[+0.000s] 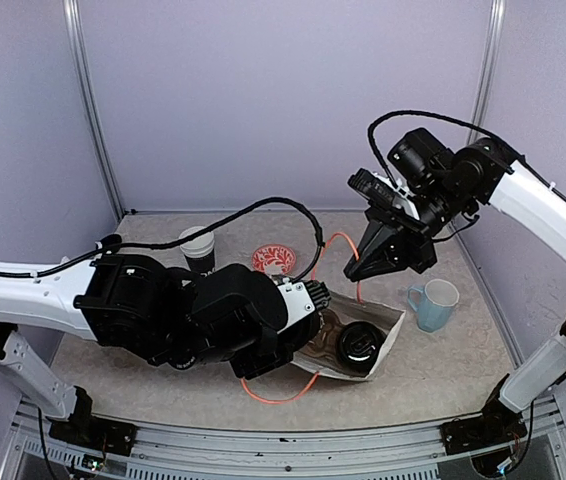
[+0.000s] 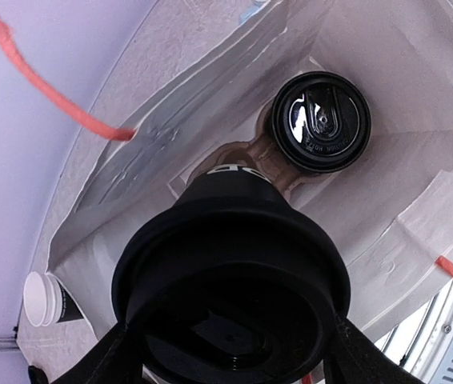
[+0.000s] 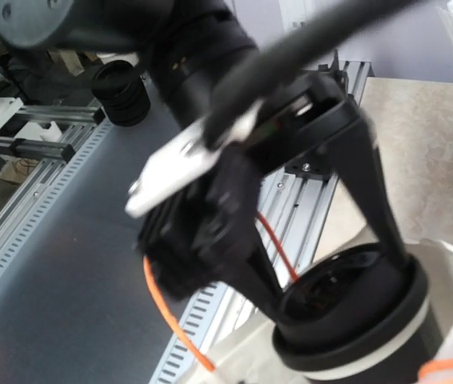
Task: Pack the takeout coffee
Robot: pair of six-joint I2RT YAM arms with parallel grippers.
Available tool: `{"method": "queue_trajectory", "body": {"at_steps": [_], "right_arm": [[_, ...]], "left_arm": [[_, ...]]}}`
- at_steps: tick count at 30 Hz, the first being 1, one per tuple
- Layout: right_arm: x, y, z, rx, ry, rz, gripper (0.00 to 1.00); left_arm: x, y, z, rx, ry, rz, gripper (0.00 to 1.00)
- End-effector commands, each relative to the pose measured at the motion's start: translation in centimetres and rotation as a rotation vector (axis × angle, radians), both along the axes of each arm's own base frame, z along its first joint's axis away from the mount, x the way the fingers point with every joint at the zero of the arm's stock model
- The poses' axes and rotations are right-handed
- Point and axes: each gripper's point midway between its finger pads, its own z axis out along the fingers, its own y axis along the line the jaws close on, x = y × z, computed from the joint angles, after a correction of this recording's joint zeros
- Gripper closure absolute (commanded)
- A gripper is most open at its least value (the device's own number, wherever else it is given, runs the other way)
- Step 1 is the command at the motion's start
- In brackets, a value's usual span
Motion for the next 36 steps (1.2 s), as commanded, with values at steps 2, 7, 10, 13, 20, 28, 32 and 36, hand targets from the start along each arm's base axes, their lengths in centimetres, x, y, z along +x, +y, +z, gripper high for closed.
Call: {"method": "queue_trajectory", "body": {"at_steps": [2,7,10,13,20,28,32,36], "right_arm": [[0.5,-0.2,0.4,-0.008,-0.025,-0.013,1.0],[0.5,-0.2,0.6,-0.01,-0.036,-0.014,1.0],[0.6,0.0,0.6,-0.005,-0.033,-0.006,1.0],[0.7,0.2,0.7,-0.001,-0.02,0.004,1.0],[0.6,0.2,0.3,-0.014,0.005,0.019,0.97],[1.1,-1.2,0.8,-0.04,-0.107,-0.043,0.56],[3.3,-2.8,1.4,-0.026,-0.155,-0.12,0.46],[8.7,-4.8,-1.2,-0.062,-0.141,-0.258,0.48]], "left_arm": [[-0.6,-0.7,-0.5,0.127,-0.096,-0.11,0.51],[-1.8,-0.9,-2.1,0.263,-0.136,-0.166,0.52],[-3.0,-1.3,-2.5,0.324,-0.157,-0.207,0.52],[-4.2,-2.2,-2.9,0.364,-0.171,-0.249,0.52],[-4.2,-2.7,-3.3,0.402,-0.228,-0.238,0.53],[-2.3,-2.2,-2.8,0.395,-0.266,-0.182,0.54],[-2.3,-2.5,-2.8,0.395,-0.255,-0.204,0.54],[-2.3,-2.4,-3.6,0.416,-0.25,-0.231,0.53]]}}
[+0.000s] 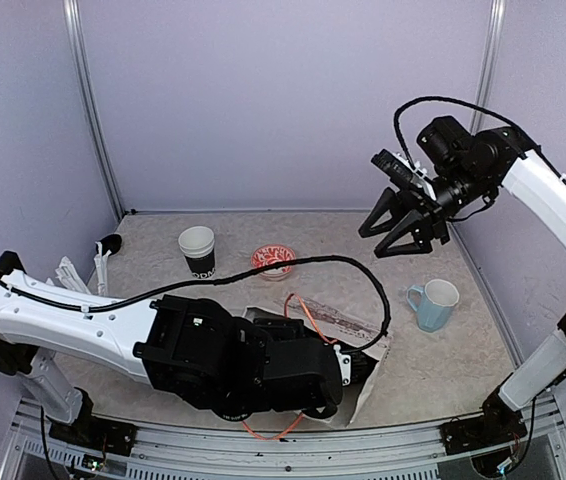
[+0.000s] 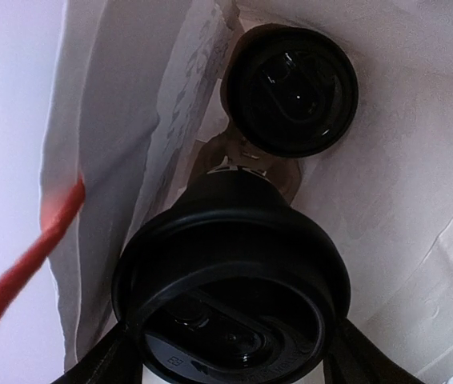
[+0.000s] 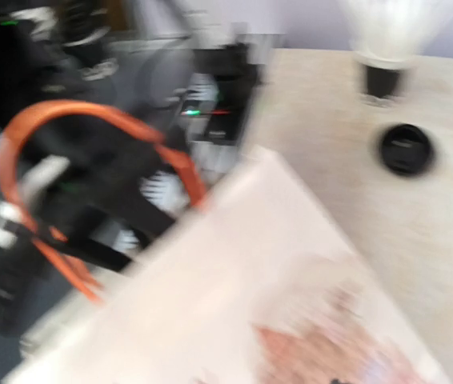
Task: Pack the takeout coffee
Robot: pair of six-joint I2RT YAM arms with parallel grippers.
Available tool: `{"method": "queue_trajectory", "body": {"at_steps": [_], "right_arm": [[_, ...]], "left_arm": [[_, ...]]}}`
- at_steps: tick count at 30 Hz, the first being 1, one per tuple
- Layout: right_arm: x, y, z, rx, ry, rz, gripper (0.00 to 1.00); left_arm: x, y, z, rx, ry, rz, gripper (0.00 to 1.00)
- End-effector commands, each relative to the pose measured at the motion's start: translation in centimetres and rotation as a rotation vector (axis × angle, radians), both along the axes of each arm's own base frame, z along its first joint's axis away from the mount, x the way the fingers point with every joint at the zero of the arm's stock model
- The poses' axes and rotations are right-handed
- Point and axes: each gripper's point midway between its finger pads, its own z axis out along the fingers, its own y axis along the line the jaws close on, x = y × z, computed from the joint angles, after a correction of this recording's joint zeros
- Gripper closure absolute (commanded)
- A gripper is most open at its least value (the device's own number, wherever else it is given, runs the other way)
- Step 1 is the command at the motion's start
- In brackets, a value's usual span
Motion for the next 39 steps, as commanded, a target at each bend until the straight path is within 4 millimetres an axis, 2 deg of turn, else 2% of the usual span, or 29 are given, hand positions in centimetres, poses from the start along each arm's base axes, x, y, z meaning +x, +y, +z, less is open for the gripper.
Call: {"method": "queue_trajectory", "body": {"at_steps": [1,3,5,7,17,20,23,31,35,39], "right_arm": [[5.1,-2.0,-2.8,-0.038,-0.006,-0.13,0.51],[7.7,-2.1,-6.0,-0.096,0.032,-0.202,0.56],[9.6,-2.1,-9.4,-0.161,0.064,-0.261,0.61],[11.4,-1.9,-11.9,-0.207,0.089,-0.312,0.63],[16.9,-0.8,-20.9,-0.359,0.194,-0.418,0.69],[17.6,-0.5,-23.4,-0.401,0.195,-0.435,0.69],[17.3,0.2,-25.4,-0.44,0.201,-0.424,0.69],[16.9,2.4,-29.1,-0.494,0.23,-0.377,0.69],[15.7,3.8,-30.1,-0.508,0.244,-0.322,0.69],[14.0,5.1,-29.9,-0.491,0.252,-0.256,0.69]], "left_arm": [[0.3,0.1,-0.3,0.014,-0.015,-0.028,0.54],[0.6,0.3,-0.3,0.018,-0.029,-0.032,0.54],[0.7,0.5,-0.5,0.034,-0.042,-0.044,0.54],[0.9,0.7,-0.8,0.055,-0.058,-0.054,0.53],[1.5,0.7,-2.1,0.107,-0.097,-0.08,0.54],[1.9,1.1,-2.3,0.114,-0.099,-0.073,0.54],[2.3,1.2,-2.3,0.105,-0.102,-0.069,0.54],[2.7,0.7,-2.9,0.088,-0.094,-0.08,0.54],[2.8,0.8,-3.6,0.089,-0.077,-0.085,0.53],[2.9,0.9,-4.5,0.092,-0.066,-0.102,0.54]]}}
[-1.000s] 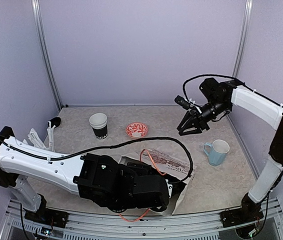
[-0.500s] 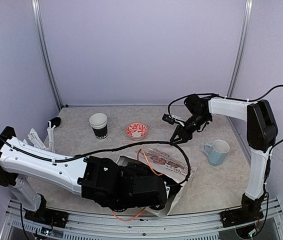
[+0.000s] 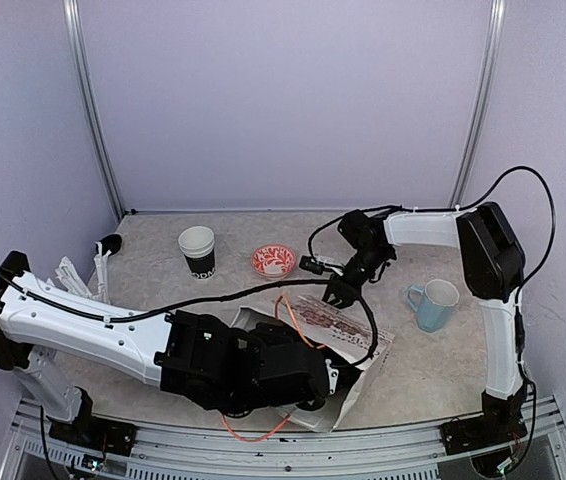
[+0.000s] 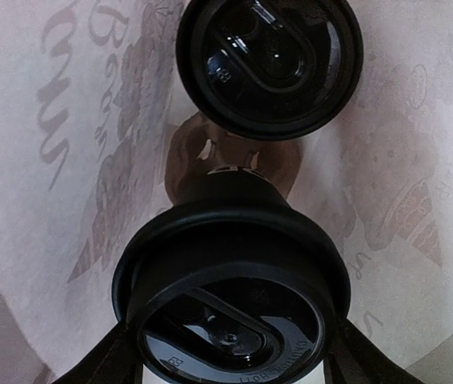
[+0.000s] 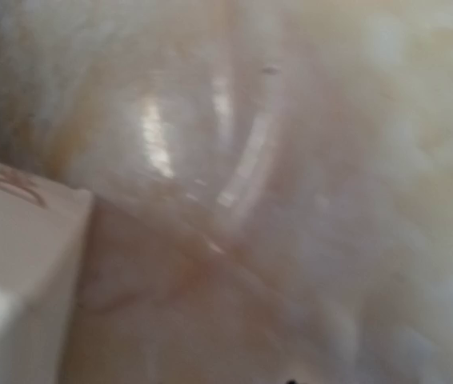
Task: Pack the takeout coffee
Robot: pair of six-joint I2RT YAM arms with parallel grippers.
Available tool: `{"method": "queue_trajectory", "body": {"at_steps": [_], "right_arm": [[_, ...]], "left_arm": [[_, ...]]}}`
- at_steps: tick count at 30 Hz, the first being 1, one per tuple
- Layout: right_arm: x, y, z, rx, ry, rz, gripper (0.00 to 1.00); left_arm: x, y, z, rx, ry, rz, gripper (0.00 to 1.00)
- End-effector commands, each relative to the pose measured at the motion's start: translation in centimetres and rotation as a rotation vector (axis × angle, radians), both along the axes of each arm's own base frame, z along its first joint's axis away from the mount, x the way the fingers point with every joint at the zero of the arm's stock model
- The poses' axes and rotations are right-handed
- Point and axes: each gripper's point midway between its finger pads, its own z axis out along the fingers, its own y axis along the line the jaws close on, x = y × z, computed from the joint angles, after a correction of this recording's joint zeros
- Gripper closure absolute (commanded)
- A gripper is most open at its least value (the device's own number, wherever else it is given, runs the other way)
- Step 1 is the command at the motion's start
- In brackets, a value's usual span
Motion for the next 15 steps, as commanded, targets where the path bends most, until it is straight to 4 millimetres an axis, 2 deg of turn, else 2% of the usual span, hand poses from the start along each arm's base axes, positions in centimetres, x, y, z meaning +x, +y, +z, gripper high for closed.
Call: {"method": "queue_trajectory", "body": {"at_steps": [1,8,15], "right_arm": [[-1.6,1.9,0.7,0.043,0.01,0.074,0.69],[-4.4,2.6,0.5,0.093,0.064,0.165,0.68],[-5.5,3.2,0.2,0.103,0.092,0.198,0.68]], "left_arm": [[0.4,-0.1,-0.1,-0.037,0.018,-0.016,0.54],[2.0,0.1,-1.2,-0.025,-0.004,0.003,0.54],[2.8,0.4,-1.8,-0.034,-0.009,0.007,0.54]]}}
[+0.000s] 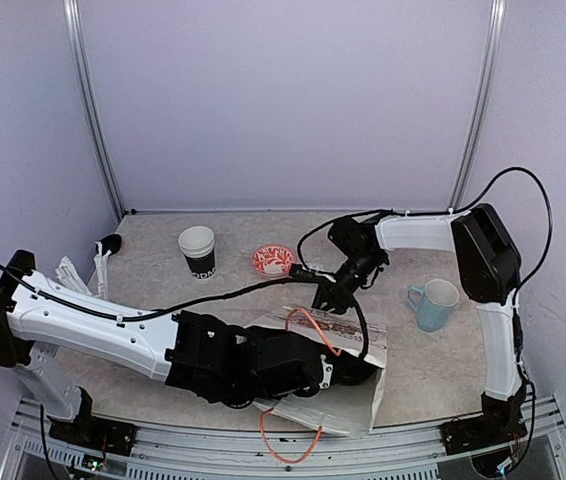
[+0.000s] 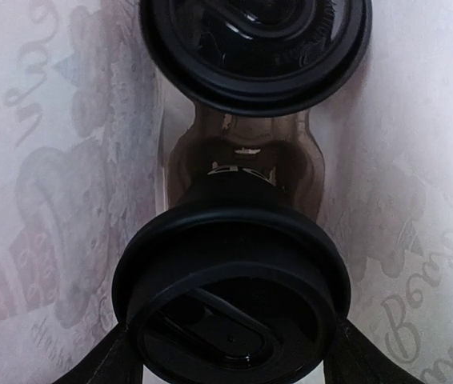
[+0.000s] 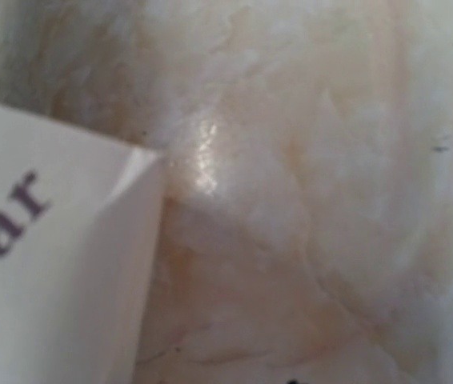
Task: Pack the takeout coffee
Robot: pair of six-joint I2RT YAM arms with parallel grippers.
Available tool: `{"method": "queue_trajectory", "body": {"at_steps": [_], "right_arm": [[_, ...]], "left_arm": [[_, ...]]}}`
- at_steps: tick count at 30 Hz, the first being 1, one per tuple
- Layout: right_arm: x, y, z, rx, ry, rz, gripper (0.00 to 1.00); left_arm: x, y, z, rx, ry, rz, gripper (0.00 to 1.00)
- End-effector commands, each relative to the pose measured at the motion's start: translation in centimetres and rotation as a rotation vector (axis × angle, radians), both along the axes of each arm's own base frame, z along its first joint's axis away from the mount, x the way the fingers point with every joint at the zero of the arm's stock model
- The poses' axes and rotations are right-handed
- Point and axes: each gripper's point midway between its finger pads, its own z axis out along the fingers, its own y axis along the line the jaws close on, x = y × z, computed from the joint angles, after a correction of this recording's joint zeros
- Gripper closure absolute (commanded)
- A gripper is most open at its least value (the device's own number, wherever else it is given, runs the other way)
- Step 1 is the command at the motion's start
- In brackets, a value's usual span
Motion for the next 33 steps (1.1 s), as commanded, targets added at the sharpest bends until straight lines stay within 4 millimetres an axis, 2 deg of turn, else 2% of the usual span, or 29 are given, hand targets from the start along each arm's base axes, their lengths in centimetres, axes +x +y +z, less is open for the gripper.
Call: {"method": "queue_trajectory", "body": {"at_steps": [1,10,15,22,30,33], "right_arm": [[-2.0,0.6,-0.7,0.009,0.071,0.05,0.68],[-3.1,0.9,-0.6,0.015,0.119,0.062,0.68],[-4.0,1.2,-0.4,0.023,0.158,0.069,0.68],[-6.4,2.1,-0.5,0.021,0.187,0.124,0.68],[-11.2,3.2,0.3,0.033,0.293,0.244,0.64],[-10.9,3.1,0.7,0.016,0.278,0.242,0.58]], "left_arm": [[0.7,0.1,0.5,-0.036,-0.006,0.004,0.54],[-0.2,0.3,-0.5,-0.036,0.074,0.014,0.54],[-1.4,0.4,0.3,-0.049,0.101,0.023,0.53],[-2.2,1.3,-0.5,-0.016,0.154,0.054,0.54],[-5.4,1.2,-0.5,-0.004,0.31,0.099,0.54],[-6.5,1.2,-0.8,-0.015,0.405,0.114,0.54]]}}
